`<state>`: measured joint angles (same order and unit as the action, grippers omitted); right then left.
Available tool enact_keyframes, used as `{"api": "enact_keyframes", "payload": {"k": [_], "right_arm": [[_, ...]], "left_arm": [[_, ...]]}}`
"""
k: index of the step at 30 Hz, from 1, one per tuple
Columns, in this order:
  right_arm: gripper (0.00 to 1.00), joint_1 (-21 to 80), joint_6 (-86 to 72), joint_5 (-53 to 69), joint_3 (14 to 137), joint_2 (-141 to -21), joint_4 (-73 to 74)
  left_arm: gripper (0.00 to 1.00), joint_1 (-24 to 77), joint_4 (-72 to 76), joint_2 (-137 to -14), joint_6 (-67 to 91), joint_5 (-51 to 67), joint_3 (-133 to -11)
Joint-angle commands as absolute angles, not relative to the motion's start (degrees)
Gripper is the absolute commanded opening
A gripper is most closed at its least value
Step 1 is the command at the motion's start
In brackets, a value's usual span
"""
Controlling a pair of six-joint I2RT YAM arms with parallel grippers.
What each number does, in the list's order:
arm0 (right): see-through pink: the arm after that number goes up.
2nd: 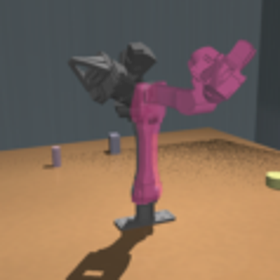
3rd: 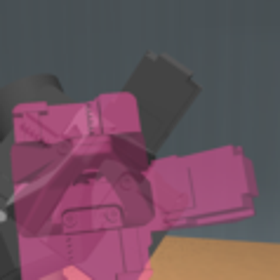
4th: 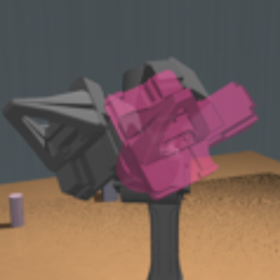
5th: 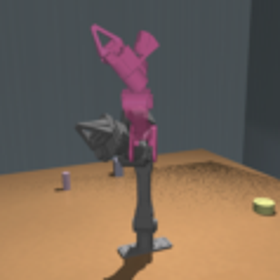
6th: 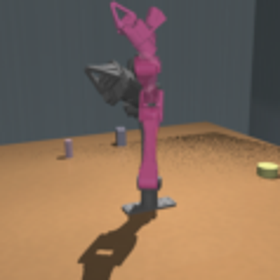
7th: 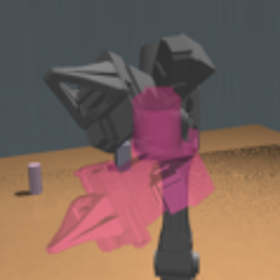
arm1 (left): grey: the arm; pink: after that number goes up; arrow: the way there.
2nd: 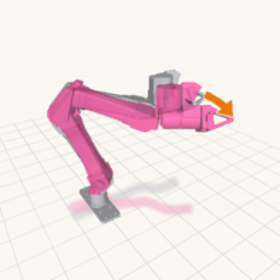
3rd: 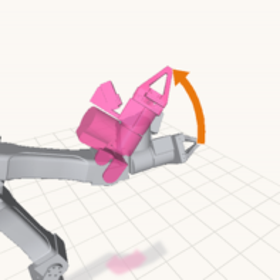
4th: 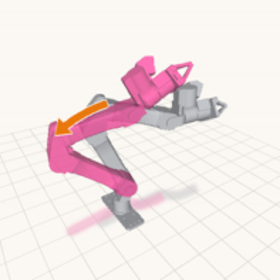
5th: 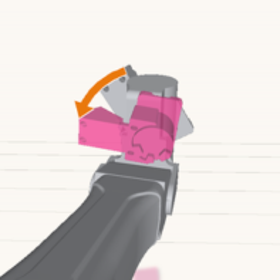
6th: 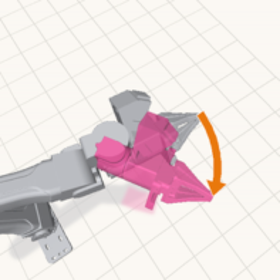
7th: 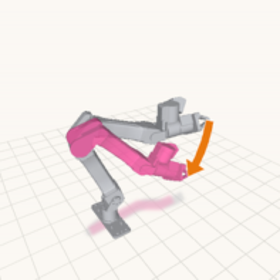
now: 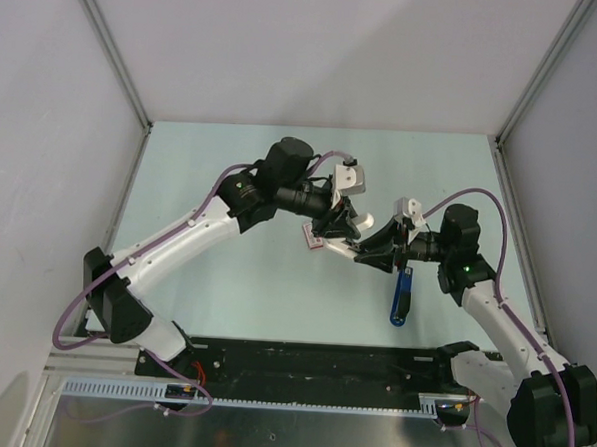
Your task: Load the staples into the stapler
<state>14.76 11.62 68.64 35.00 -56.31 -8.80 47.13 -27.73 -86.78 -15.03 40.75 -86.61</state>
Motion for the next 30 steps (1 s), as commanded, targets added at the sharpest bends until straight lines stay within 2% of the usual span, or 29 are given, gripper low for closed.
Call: {"api": "enact_keyframes", "payload": {"k": [1,9,30], "right_arm": [[0.17,15.0,11.9,69.7,33.7,-56.6,-9.3],[0.1,15.6,11.6,70.1,33.3,-57.1,-9.7],[0.04,16.9,8.2,70.8,32.6,-57.9,-12.8]], "left_arm": [[0.0,47.4,-25.7,-85.3,-11.7,42.2,-91.3],[0.0,46.7,-25.7,-84.8,-9.7,42.2,-93.9],[0.0,40.4,-16.9,-82.4,1.8,48.7,-91.8]]}}
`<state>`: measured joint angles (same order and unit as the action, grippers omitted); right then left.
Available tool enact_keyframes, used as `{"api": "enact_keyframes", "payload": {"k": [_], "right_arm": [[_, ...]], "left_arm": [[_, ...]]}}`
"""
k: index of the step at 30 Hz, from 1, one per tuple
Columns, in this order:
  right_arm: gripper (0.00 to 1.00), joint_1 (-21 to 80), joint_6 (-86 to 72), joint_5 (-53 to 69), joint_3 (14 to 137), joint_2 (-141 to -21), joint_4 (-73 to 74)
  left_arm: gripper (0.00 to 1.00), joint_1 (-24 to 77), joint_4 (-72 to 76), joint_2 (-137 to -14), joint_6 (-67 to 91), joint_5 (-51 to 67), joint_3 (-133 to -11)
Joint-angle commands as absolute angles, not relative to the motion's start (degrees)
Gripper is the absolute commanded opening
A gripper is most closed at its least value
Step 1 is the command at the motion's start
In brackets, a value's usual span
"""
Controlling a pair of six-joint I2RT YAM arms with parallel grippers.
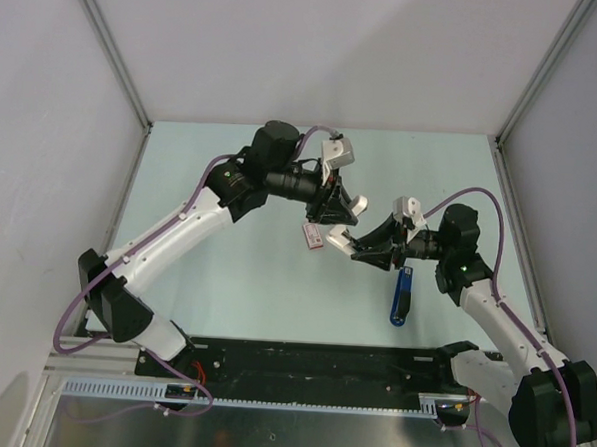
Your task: Load the staples into the stapler
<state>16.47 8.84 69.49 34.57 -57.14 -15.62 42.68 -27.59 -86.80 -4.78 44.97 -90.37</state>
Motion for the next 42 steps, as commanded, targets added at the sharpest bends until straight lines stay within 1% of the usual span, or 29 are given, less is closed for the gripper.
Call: {"api": "enact_keyframes", "payload": {"k": [1,17,21,23,29,32,37,42], "right_arm": [[0.04,16.9,8.1,70.8,32.5,-57.9,-13.0],[0.0,16.7,5.4,71.0,31.9,-58.0,-15.4],[0.02,16.3,4.4,70.7,31.9,-57.5,-16.5],[0.07,15.9,3.4,70.5,31.9,-56.8,-17.3],[0.4,14.8,0.9,71.2,31.9,-55.0,-19.2],[0.53,14.6,-0.2,71.8,31.9,-54.3,-20.3],[0.65,14.4,-2.5,72.6,31.9,-53.7,-21.9],[0.72,14.6,-3.0,72.5,31.9,-53.7,-22.1]], "left_arm": [[0.0,39.9,-16.2,-82.2,2.6,48.8,-91.6],[0.0,34.3,-10.1,-78.4,9.4,47.8,-89.5],[0.0,34.5,-9.5,-78.3,9.3,49.4,-87.6],[0.0,35.3,-9.4,-78.3,8.2,50.0,-85.7],[0.0,37.0,-9.3,-78.6,5.3,51.1,-80.9],[0.0,37.5,-9.3,-78.7,4.3,51.9,-79.4],[0.0,38.4,-9.4,-78.8,2.8,52.1,-77.5],[0.0,39.9,-9.4,-79.3,2.0,52.7,-76.5]]}}
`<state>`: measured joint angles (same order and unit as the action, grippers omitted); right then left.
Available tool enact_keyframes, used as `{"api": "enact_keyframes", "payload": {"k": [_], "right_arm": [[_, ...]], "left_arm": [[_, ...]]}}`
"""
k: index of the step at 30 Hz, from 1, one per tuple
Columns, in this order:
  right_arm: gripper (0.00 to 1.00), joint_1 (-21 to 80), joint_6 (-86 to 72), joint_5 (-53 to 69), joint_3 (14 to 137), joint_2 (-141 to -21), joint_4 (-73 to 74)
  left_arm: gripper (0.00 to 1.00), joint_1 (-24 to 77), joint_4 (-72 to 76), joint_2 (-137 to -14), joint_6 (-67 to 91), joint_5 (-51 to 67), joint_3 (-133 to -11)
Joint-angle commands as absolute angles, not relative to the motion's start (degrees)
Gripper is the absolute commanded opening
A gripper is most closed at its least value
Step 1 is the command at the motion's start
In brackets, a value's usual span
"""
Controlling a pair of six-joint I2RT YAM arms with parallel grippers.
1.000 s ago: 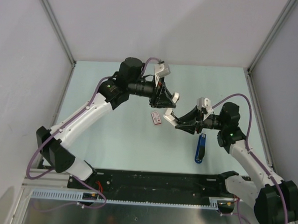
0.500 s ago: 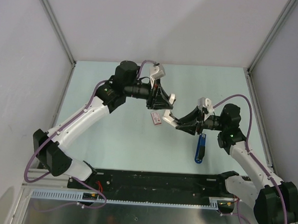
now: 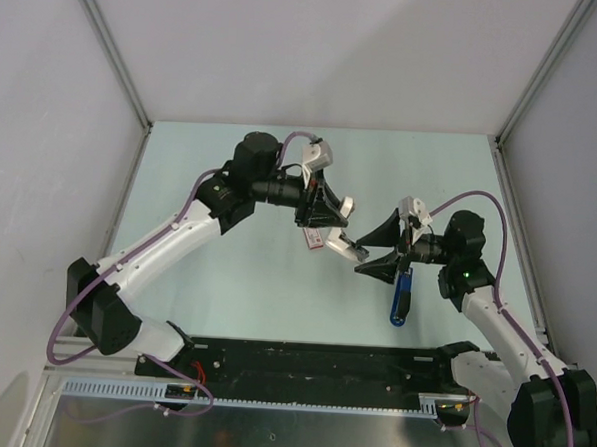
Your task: Load the staples into the stapler
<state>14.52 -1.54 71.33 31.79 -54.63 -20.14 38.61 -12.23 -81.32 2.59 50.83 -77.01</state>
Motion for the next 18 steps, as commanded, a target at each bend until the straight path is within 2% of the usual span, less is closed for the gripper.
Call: {"api": "enact_keyframes", "payload": {"k": [1,9,18], "right_arm": [[0.73,14.7,-3.0,72.4,31.9,-53.8,-22.1],[0.76,15.2,-3.1,72.8,31.9,-54.8,-21.6],[0.7,16.2,-5.2,75.4,31.9,-55.9,-22.5]], "left_arm": [[0.0,40.2,-9.4,-79.4,1.9,52.9,-76.4],[0.0,42.2,-9.4,-80.5,1.6,55.3,-77.1],[0.0,42.5,-9.6,-80.7,1.0,55.8,-77.8]]}}
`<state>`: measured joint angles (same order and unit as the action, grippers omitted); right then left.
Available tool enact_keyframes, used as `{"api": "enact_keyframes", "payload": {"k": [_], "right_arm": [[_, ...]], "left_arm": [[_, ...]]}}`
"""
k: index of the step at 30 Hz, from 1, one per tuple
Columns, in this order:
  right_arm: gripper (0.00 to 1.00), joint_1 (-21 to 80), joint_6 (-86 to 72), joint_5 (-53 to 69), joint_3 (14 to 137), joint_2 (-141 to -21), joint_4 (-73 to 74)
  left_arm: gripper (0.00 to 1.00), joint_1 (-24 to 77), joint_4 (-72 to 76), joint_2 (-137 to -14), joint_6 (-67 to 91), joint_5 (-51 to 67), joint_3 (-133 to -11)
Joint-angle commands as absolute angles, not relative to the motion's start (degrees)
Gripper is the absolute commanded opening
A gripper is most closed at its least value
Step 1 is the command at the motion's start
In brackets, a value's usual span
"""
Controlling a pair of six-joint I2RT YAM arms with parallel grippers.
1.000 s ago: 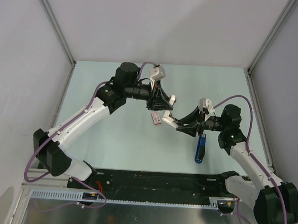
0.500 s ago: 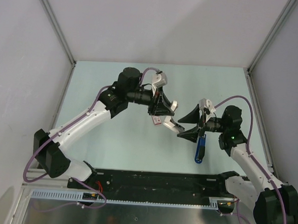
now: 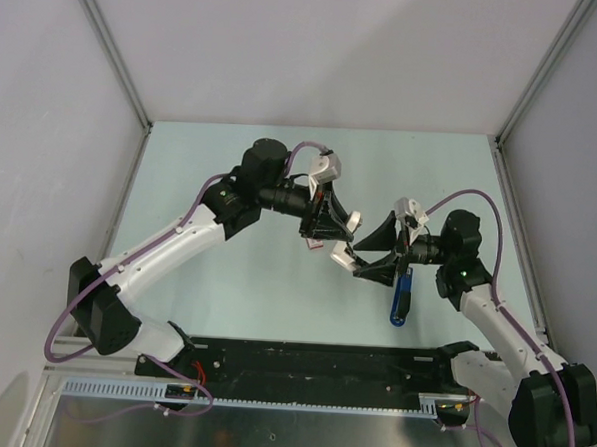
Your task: Load the staples into the stapler
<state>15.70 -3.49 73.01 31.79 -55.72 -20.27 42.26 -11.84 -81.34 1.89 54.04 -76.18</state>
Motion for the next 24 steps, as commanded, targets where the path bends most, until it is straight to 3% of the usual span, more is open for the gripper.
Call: {"api": "enact_keyframes", "payload": {"k": [1,24], "right_arm": [[0.69,16.3,-5.5,75.6,31.9,-55.9,-22.6],[0.53,17.8,-2.3,74.1,32.0,-57.2,-20.0]], "left_arm": [[0.0,42.5,-9.7,-80.8,0.9,55.7,-77.9],[0.0,42.5,-10.7,-81.3,0.1,52.6,-79.0]]}}
